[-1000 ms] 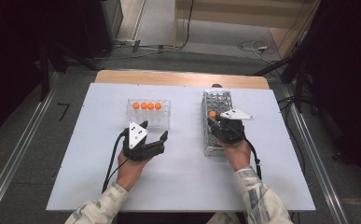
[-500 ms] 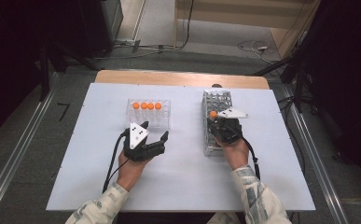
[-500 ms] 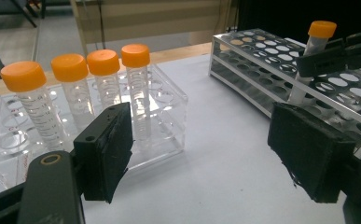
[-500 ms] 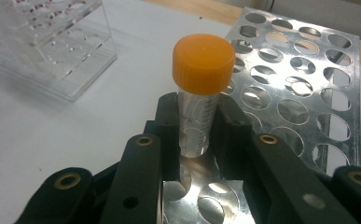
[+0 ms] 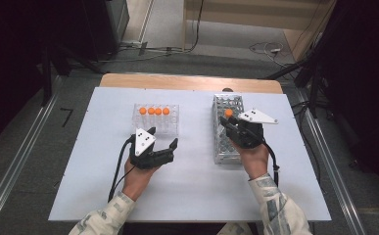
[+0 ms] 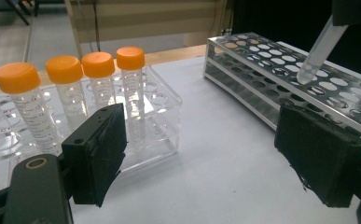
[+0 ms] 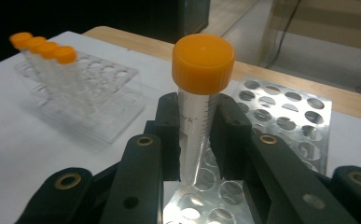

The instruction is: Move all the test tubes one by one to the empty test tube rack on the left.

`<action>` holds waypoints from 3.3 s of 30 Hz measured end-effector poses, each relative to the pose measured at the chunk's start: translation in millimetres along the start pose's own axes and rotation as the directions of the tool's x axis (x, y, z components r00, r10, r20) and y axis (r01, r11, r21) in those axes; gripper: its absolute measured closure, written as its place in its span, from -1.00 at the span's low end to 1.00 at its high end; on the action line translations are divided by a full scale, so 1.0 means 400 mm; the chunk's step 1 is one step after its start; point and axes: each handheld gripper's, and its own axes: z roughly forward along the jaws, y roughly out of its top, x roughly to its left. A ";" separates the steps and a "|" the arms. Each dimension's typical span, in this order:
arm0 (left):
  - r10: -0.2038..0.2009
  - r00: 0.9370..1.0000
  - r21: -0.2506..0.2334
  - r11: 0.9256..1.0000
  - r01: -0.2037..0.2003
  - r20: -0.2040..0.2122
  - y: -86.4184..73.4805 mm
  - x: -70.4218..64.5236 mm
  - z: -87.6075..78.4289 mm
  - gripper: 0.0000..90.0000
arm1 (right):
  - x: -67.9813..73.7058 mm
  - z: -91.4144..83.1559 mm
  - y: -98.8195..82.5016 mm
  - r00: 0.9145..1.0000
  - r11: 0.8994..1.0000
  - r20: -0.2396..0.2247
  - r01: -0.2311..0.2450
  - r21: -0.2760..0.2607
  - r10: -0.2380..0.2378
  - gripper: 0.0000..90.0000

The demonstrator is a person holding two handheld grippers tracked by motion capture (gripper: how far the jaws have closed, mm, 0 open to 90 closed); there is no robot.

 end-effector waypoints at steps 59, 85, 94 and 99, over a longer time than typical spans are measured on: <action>-0.070 0.997 -0.085 0.994 0.066 -0.040 0.114 0.135 -0.084 0.58 | 0.103 -0.032 -0.127 0.969 0.990 -0.216 0.134 0.038 -0.123 -0.36; -0.067 0.973 -0.085 0.995 0.050 -0.221 0.152 0.245 0.001 0.58 | 0.069 -0.044 -0.137 0.979 0.994 -0.186 0.093 0.054 -0.082 -0.43; -0.059 0.972 -0.033 0.998 0.053 -0.227 0.116 0.243 0.032 0.57 | 0.068 -0.043 -0.138 0.980 0.994 -0.182 0.092 0.057 -0.080 -0.43; -0.049 0.972 0.000 0.999 0.050 -0.229 0.089 0.243 0.047 0.57 | 0.070 -0.042 -0.139 0.980 0.994 -0.182 0.088 0.060 -0.076 -0.42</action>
